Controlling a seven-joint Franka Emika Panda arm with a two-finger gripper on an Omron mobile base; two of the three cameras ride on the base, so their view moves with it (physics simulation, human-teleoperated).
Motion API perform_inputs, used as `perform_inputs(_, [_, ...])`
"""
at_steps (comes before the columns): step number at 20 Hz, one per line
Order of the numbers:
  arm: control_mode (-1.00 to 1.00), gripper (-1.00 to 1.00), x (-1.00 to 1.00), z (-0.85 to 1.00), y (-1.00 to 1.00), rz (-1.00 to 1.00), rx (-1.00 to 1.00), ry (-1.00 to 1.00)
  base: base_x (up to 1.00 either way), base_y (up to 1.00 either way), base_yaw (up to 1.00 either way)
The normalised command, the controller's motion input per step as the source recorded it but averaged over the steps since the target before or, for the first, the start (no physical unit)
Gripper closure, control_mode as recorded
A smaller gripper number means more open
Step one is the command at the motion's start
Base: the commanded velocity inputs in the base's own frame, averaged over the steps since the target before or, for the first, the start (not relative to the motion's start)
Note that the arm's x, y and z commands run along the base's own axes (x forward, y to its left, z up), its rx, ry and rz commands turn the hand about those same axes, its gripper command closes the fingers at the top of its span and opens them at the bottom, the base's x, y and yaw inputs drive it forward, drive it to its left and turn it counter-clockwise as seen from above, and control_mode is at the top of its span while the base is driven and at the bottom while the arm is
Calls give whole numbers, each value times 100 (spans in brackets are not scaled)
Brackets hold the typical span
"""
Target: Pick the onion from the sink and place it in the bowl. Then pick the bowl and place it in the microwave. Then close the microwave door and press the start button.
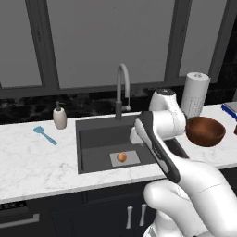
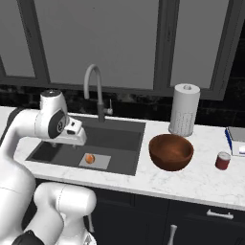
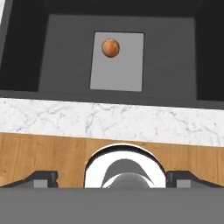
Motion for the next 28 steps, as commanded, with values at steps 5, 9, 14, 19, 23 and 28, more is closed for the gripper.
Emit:
perform_inputs(5, [-100,-100,90,-53,34,0,0,12,0,0,0])
perform_inputs(9, [-100,-100,97,-23,4,0,0,21,0,0,0])
perform_inputs(14, [-100,-100,75,-33,0,0,0,13,0,0,0])
perform_inputs(19, [-100,-100,35,-52,0,0,0,2,0,0,0])
perform_inputs(23, [-100,-100,17,-49,0,0,0,-2,0,0,0])
perform_inputs(28, [-100,-100,7,-43,2,0,0,-1,0,0,0])
